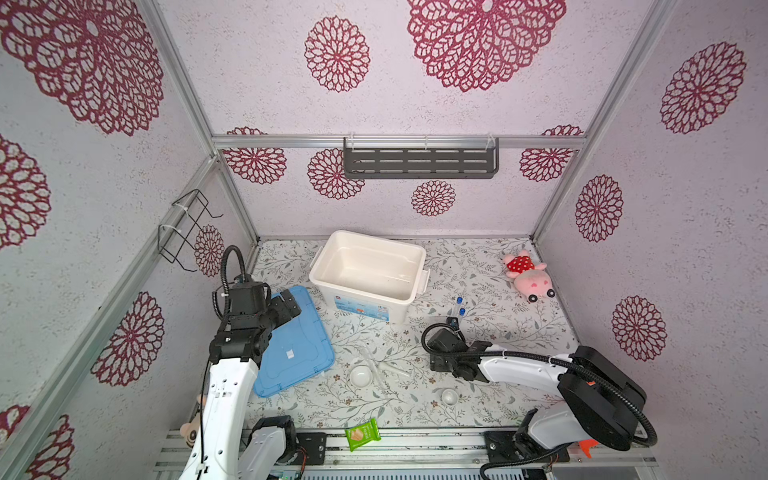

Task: Organize the chemistry lab equipment
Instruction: 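Carry the clear rack with the right gripper toward the pink plush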

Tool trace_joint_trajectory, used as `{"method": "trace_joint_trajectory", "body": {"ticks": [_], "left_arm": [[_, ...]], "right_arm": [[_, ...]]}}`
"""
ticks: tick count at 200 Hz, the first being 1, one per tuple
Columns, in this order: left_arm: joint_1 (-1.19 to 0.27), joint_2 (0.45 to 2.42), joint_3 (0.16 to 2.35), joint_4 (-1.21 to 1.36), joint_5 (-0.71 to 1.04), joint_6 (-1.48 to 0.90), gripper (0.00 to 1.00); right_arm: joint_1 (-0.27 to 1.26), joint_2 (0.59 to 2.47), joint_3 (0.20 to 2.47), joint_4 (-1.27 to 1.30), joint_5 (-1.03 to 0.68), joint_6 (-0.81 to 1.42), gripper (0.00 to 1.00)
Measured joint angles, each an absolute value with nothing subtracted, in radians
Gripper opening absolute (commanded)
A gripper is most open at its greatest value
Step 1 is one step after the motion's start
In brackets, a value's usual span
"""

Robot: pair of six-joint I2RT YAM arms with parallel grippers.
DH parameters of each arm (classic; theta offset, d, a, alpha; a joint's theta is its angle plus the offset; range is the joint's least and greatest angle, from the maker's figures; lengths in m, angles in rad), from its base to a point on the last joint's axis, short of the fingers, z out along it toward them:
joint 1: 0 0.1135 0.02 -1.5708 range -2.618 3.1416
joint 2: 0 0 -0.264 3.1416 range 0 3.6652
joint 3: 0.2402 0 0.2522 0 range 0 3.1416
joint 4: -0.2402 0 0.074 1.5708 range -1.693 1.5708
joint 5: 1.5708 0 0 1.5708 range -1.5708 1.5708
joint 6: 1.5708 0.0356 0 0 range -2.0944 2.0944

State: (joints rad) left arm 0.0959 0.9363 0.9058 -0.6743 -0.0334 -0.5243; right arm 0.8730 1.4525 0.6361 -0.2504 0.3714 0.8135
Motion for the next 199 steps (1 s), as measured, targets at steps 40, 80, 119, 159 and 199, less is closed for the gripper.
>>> {"method": "trace_joint_trajectory", "body": {"ticks": [40,80,119,159,199], "left_arm": [[0.097,0.936,0.906,-0.674,-0.031,-0.524,0.97],[0.099,0.939,0.906,-0.674,-0.030,-0.525,0.97],[0.101,0.944,0.906,-0.674,-0.030,-0.524,0.97],[0.101,0.944,0.906,-0.674,-0.029,-0.524,0.97],[0.104,0.961,0.912,-0.674,-0.027,-0.524,0.97]], "right_arm": [[0.873,1.452,0.636,-0.251,0.378,0.813,0.76],[0.833,1.451,0.633,-0.252,0.390,0.805,0.76],[0.761,1.441,0.628,-0.258,0.405,0.755,0.76],[0.680,1.431,0.626,-0.258,0.421,0.698,0.76],[0.579,1.411,0.607,-0.258,0.444,0.674,0.76]]}}
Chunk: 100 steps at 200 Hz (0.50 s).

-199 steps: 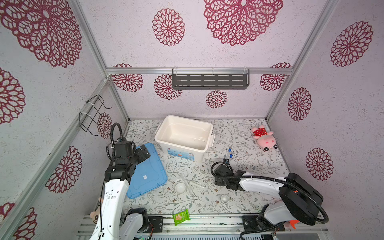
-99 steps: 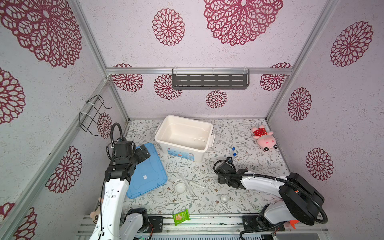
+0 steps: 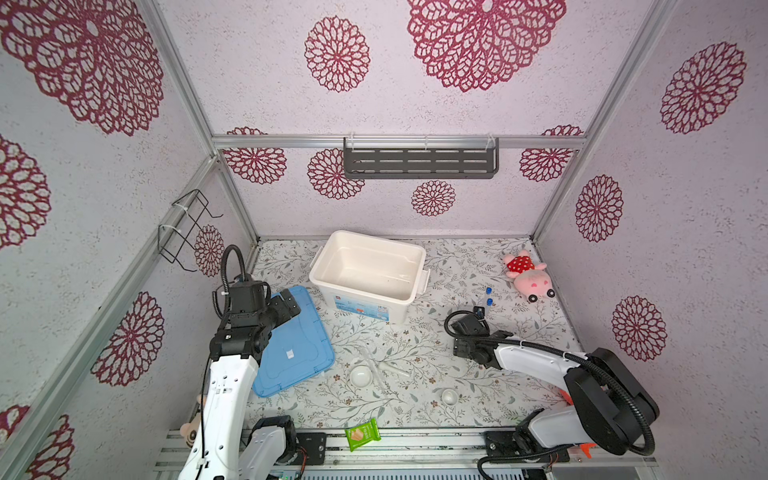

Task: Organize the chemistry lab equipment
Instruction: 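Lower the clear rack beside the pink plush and open the right gripper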

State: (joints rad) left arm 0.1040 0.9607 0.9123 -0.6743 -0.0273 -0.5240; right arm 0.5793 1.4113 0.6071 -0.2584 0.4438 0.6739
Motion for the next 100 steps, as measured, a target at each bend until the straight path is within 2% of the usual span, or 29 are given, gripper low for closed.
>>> {"method": "trace_joint_trajectory", "body": {"ticks": [100], "left_arm": [[0.107,1.025,1.002,-0.677,-0.014,-0.501,0.98]], "right_arm": [[0.268,1.414,0.598,-0.273,0.507,0.789,0.75]]}}
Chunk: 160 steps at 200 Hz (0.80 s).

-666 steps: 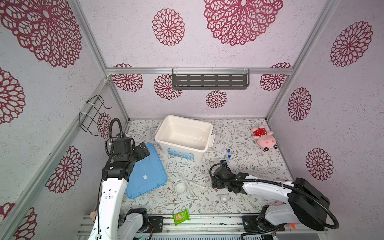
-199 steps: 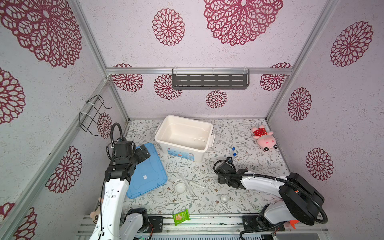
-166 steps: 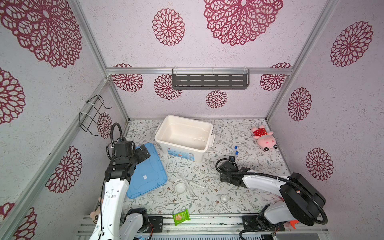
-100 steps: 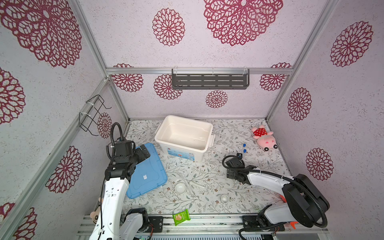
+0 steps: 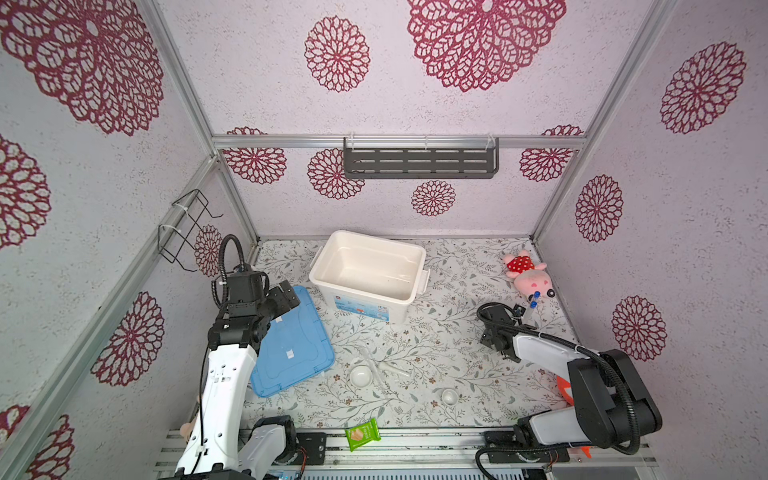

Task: Organize the chemistry lab equipment
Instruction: 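Lower the clear rack beside the pink plush and open the right gripper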

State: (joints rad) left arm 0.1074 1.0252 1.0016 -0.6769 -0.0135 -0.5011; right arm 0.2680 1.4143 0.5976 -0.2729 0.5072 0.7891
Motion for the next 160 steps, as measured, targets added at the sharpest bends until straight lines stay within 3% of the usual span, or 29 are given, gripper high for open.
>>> {"method": "trace_joint_trajectory", "body": {"ticks": [89,160], "left_arm": [[0.112,1.036,1.017,-0.678,-0.007,-0.494,0.97],[0.113,1.036,1.017,-0.678,-0.007,-0.494,0.97]], "right_arm": [[-0.009,1.441,0.606,-0.251,0.498,0.836,0.75],[-0.053,1.534,0.672,-0.210,0.489,0.888,0.80]]}}
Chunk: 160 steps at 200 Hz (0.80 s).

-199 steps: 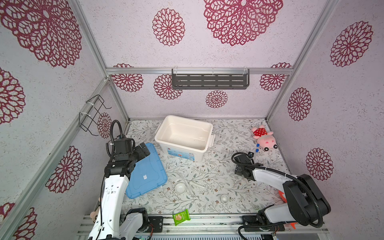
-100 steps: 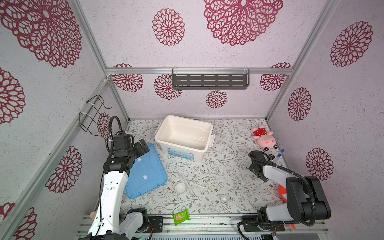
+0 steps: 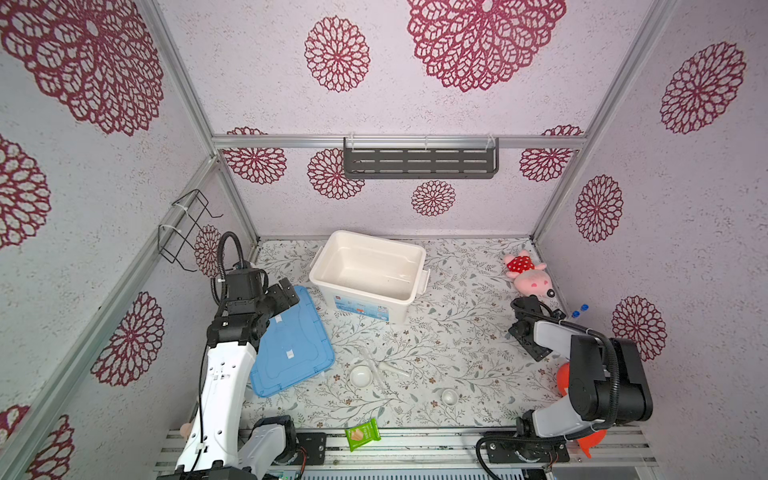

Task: Organize the chemistry lab equipment
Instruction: 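Lower the clear rack beside the pink plush and open the right gripper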

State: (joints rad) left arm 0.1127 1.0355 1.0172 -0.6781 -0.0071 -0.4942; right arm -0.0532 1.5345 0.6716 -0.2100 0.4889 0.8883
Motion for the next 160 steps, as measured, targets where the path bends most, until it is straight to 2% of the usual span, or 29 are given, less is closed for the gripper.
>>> {"method": "trace_joint_trajectory", "body": {"ticks": [75,160], "left_arm": [[0.123,1.032,1.017,-0.678,-0.007,-0.499,0.97],[0.125,1.033,1.018,-0.678,0.034,-0.522,0.97]], "right_arm": [[-0.056,1.554,0.692,-0.191,0.470,0.902,0.98],[-0.035,1.330,0.647,-0.291,0.349,0.928,0.99]]}}
